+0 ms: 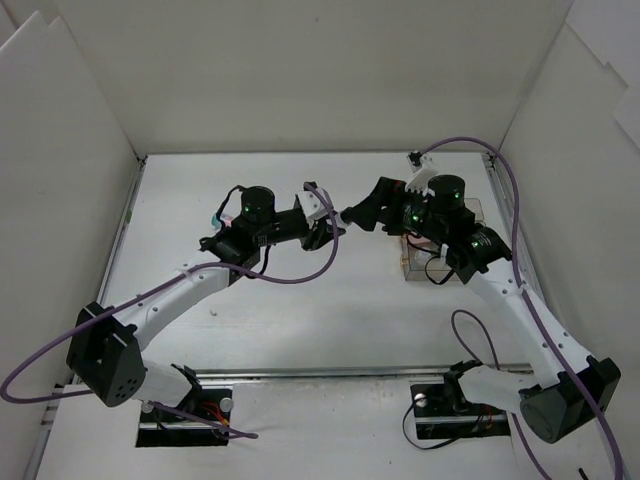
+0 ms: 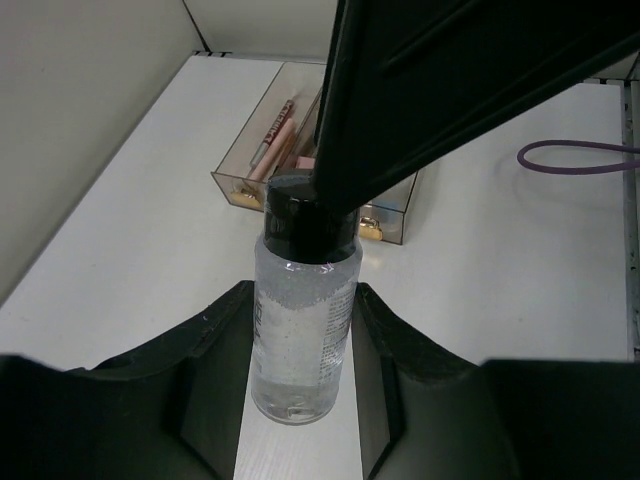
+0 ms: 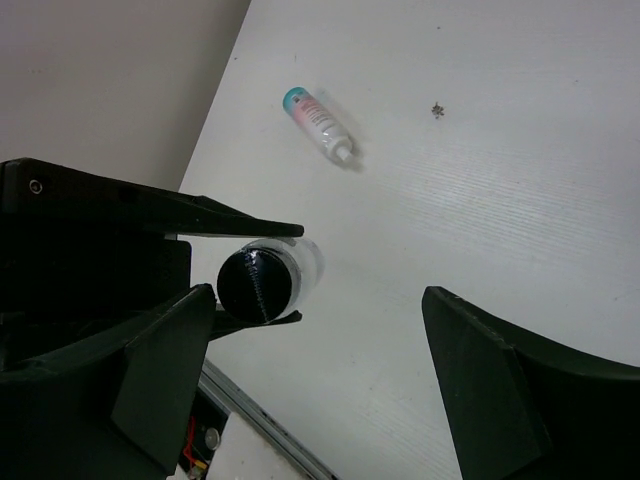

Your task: Organize the makeup

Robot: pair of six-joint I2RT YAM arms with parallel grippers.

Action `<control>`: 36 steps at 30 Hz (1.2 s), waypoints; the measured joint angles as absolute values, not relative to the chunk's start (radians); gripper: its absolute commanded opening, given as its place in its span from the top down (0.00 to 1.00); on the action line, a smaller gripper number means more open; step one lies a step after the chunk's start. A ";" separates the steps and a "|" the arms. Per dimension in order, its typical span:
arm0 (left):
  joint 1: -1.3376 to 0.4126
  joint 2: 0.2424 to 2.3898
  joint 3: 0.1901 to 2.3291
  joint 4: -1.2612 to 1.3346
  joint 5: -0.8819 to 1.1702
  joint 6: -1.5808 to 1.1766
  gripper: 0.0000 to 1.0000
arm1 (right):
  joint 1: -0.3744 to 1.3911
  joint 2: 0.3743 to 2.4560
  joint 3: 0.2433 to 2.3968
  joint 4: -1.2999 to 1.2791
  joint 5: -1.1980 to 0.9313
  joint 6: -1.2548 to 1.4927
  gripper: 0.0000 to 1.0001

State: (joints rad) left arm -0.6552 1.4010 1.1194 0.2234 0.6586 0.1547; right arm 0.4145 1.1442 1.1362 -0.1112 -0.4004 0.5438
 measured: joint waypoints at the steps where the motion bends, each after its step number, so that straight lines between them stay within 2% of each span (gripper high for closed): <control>1: -0.660 1.398 1.119 0.225 0.658 0.162 1.00 | 0.422 1.150 1.138 -0.107 -0.402 0.548 0.18; 10: -0.697 1.391 1.118 0.211 0.636 0.252 1.00 | 0.474 1.184 1.144 -0.094 -0.409 0.557 0.21; 19: -0.702 1.391 1.118 0.187 0.621 0.301 1.00 | 0.511 1.212 1.143 -0.095 -0.402 0.551 0.40; 23: -0.709 1.391 1.118 0.175 0.616 0.317 1.00 | 0.518 1.214 1.143 -0.096 -0.393 0.543 0.54; 28: -0.720 1.391 1.118 0.161 0.606 0.339 1.00 | 0.519 1.233 1.144 -0.104 -0.387 0.524 0.61; 33: -0.721 1.391 1.118 0.141 0.595 0.349 1.00 | 0.524 1.248 1.146 -0.105 -0.387 0.518 0.83; 34: -0.721 1.391 1.118 0.138 0.593 0.350 1.00 | 0.524 1.250 1.147 -0.105 -0.387 0.516 0.93; 35: -0.721 1.391 1.118 0.137 0.591 0.351 1.00 | 0.525 1.253 1.148 -0.105 -0.387 0.515 0.98; 36: -0.721 1.391 1.118 0.136 0.589 0.352 0.85 | 0.525 1.253 1.148 -0.105 -0.387 0.512 1.00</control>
State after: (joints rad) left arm -0.7212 1.3911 1.1179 0.1356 0.5888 0.3515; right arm 0.5247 1.2533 1.1484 -0.1051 -0.3870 0.5117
